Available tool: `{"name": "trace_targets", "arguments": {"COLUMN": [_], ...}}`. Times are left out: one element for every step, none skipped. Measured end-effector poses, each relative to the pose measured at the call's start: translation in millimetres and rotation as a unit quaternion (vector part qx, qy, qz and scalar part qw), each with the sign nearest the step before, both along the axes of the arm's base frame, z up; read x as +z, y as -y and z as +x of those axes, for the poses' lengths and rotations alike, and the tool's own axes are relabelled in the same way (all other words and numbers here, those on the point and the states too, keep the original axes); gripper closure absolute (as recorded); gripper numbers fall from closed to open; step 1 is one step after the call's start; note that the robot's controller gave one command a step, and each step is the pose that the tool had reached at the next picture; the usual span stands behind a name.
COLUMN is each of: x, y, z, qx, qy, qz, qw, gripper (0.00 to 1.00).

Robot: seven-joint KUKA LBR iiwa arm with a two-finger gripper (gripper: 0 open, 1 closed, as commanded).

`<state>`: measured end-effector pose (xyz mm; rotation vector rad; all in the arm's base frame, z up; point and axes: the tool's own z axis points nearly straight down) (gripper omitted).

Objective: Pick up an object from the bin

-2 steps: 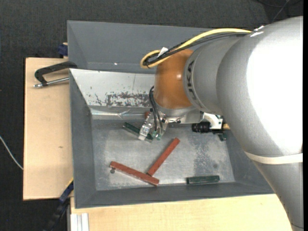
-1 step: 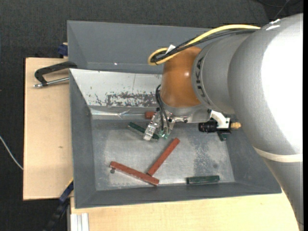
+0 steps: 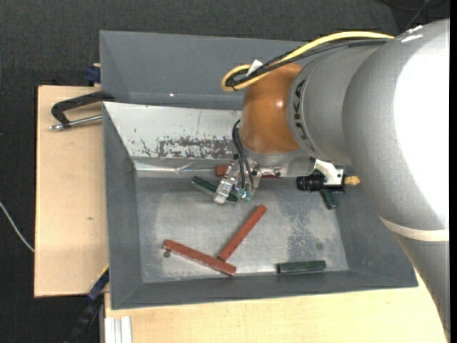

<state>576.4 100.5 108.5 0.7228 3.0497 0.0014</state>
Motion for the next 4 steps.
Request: {"name": "trace_targets", "arguments": {"x": [-1,-23,18,64], "y": [-4,1,-1,-6], "z": [-11.0,9.5,5.8,9.4], "qx": [-0.002,-0.017,-0.01,-0.009], "qy": [-0.0035,-0.0008,-0.0053,0.0017], "qz": [0.001,0.001,0.0,0.002], "qw": [1.0,0.9999,0.9999,1.0], "gripper": [1.0,1.0,1.0,1.0]}}
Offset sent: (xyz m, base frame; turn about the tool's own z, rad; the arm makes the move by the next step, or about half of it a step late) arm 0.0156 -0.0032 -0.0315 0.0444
